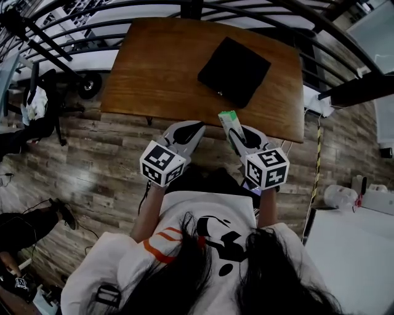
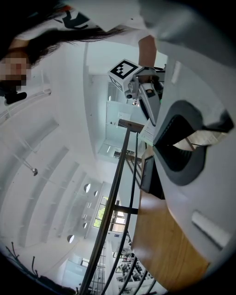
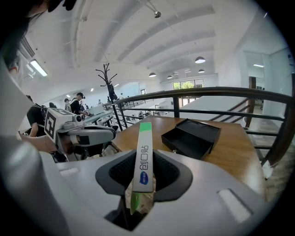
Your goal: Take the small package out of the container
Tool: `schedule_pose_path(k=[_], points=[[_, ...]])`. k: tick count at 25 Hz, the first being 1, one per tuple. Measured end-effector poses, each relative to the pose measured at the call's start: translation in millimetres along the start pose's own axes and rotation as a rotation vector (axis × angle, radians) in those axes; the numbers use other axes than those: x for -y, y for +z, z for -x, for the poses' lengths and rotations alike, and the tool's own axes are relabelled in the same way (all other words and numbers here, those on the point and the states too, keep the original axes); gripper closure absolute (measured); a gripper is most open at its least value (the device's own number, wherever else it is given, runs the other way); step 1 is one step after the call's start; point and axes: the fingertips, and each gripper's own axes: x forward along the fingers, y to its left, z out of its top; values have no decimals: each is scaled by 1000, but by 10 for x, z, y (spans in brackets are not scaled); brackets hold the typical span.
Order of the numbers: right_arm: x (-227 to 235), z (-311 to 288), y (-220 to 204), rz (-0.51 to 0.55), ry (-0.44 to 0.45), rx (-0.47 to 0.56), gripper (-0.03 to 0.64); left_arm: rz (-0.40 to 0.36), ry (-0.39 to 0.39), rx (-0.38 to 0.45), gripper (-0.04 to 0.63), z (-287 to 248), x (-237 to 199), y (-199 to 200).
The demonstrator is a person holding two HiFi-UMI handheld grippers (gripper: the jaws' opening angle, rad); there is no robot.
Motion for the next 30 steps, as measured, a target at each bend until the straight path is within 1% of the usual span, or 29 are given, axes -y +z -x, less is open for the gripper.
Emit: schedule_pose_path(k=[3,13,21,26,30], points=[[61,59,-39,5,0,2,497,1,13,-2,595,-34,51,-16],[277,497,-316,9,29,-6,499,24,102,8,595,-155,332,-12],[512,1025,-636,34,71,1,499,16,165,6,595,-300,943,-102],[579,1306,-801,64,111,4,499,16,194,47,595,-344,1354,-42],[562,1500,-960,82,145,5,498,13,221,58,595,-333,1649,-108]])
